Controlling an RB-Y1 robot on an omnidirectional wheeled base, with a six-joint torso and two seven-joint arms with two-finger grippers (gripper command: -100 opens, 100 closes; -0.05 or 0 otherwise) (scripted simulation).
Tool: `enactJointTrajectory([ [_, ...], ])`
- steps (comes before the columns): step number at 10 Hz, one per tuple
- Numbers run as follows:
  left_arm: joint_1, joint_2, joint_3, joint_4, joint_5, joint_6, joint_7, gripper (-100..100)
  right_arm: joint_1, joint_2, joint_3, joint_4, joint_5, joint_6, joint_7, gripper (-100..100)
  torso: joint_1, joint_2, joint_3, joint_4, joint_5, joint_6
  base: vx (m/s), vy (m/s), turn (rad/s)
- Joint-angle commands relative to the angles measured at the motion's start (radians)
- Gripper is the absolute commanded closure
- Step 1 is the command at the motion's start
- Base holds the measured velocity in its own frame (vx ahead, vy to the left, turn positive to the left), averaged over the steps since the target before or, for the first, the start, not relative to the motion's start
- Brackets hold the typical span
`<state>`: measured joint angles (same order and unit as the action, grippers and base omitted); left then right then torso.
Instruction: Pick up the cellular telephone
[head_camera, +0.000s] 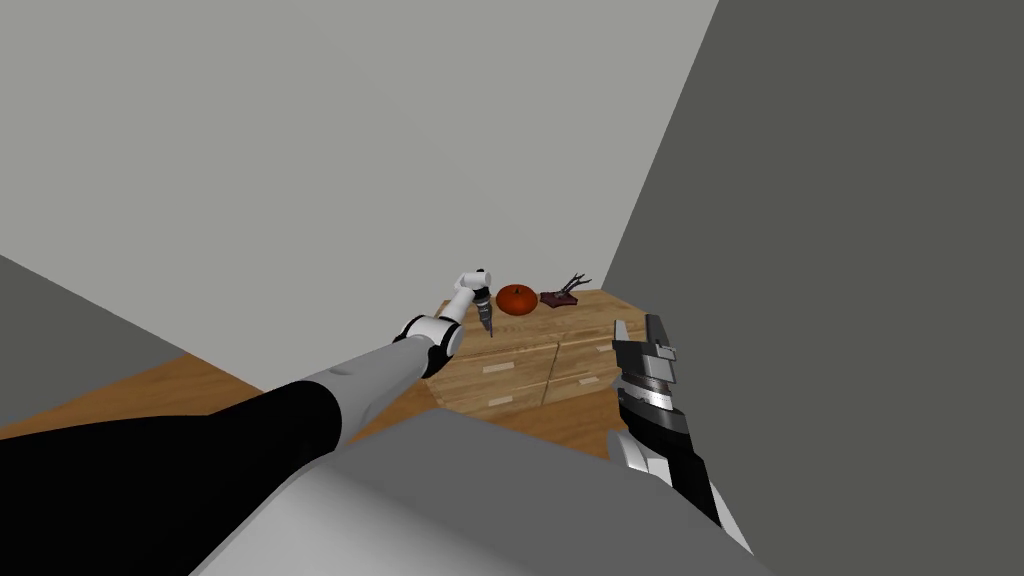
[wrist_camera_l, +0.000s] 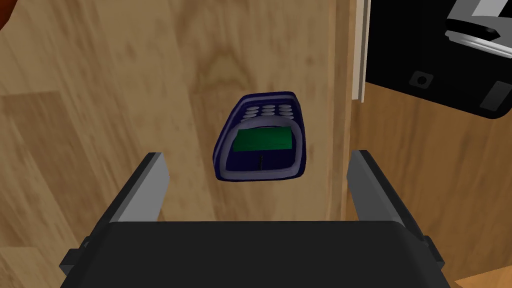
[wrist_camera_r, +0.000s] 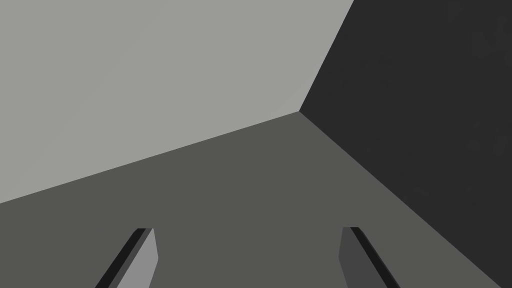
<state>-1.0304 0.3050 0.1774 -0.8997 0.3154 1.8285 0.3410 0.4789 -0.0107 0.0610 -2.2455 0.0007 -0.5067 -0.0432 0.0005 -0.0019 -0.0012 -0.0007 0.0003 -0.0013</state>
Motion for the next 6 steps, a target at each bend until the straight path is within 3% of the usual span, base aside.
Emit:
enactJointTrajectory([
  [1,-0.016,-0.002,-0.005,0.011,0.010,0.033,-0.001,-100,0.000,0.000,0.000,0.000,0.000,0.000,0.000,0,0.000,0.000,0.000,0.000,0.000,0.000,0.033,0.011,-0.014],
  [2,-0.016,0.000,-0.003,0.019,0.006,0.015,-0.002,-100,0.000,0.000,0.000,0.000,0.000,0.000,0.000,0,0.000,0.000,0.000,0.000,0.000,0.000,0.013,0.004,-0.004],
  [3,-0.018,0.000,-0.004,0.021,0.007,0.017,-0.003,0,0.000,0.000,0.000,0.000,0.000,0.000,0.000,0,0.000,0.001,0.000,0.000,0.000,0.000,0.000,0.000,0.000],
  [4,-0.001,-0.007,-0.006,0.034,0.003,-0.013,-0.008,-100,0.000,0.000,0.000,0.000,0.000,0.000,0.000,0,0.000,0.002,0.001,0.000,0.000,0.000,0.006,-0.005,-0.010],
  [6,0.015,-0.014,-0.008,0.047,-0.001,-0.043,-0.014,-100,0.000,0.000,0.000,0.000,0.000,0.000,0.000,0,-0.001,0.002,0.001,0.000,0.000,0.000,0.006,-0.011,-0.008],
])
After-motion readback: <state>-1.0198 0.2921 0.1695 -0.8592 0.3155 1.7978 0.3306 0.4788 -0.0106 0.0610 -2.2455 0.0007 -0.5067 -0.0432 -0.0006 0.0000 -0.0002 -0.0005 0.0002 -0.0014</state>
